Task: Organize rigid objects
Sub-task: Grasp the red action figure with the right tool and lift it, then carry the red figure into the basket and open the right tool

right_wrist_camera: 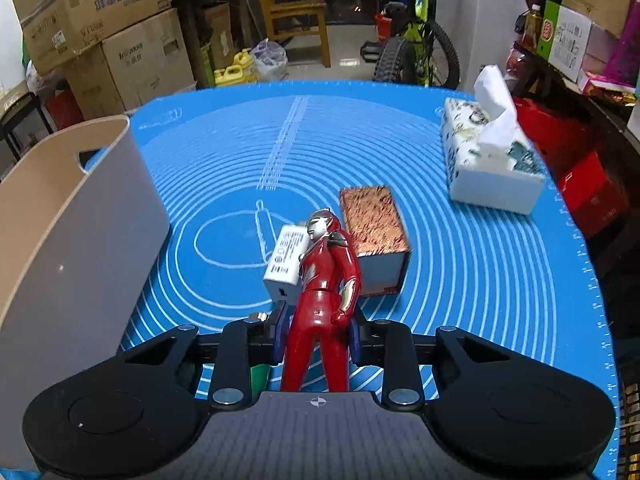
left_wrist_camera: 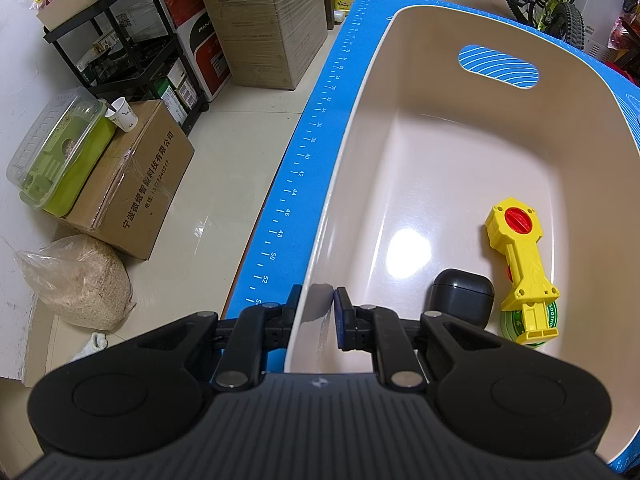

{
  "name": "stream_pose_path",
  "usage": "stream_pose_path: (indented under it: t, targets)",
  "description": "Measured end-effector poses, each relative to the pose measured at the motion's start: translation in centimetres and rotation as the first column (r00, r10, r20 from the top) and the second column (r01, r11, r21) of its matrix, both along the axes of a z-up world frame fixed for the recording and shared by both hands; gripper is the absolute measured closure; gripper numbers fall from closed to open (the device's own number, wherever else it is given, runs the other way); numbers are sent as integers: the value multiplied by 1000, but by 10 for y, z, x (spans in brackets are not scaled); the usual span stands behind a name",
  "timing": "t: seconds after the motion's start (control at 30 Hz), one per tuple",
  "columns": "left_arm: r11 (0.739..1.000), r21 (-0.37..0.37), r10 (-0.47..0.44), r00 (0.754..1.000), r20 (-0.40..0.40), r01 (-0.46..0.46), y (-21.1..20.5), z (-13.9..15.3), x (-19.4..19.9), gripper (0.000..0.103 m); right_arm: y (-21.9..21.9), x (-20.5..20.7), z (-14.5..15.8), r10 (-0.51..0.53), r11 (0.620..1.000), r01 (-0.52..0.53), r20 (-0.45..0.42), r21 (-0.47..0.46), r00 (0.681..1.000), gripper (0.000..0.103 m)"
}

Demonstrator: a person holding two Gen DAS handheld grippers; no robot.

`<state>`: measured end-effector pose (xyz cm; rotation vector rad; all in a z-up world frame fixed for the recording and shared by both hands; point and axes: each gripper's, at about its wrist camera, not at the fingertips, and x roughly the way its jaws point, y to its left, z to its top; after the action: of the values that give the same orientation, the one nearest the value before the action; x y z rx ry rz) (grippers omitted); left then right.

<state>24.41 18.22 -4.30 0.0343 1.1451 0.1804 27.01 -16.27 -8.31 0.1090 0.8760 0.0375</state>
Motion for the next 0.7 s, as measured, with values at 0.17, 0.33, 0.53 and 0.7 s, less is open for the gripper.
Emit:
stream_pose_path:
  t: [0.17,0.33,0.53,0.7]
  targets:
    - [1000,0,0,1000,0,0,0,0,0,85,1,-8,25,-12,1000,10,80,18,997,65]
    - [1000,1,-1,1000,0,1,0,0,0,85,11,-19,55,-4,999,-6,182,53,983,65]
    - [1000,2,-1,1000,0,1,0,0,0,85,33,-25,83,30,994,-57,275,93,961,65]
    - [1000,9,-1,1000,0,1,-1,0,0,85,63,-24,102,78,984,-126,331,126,940,65]
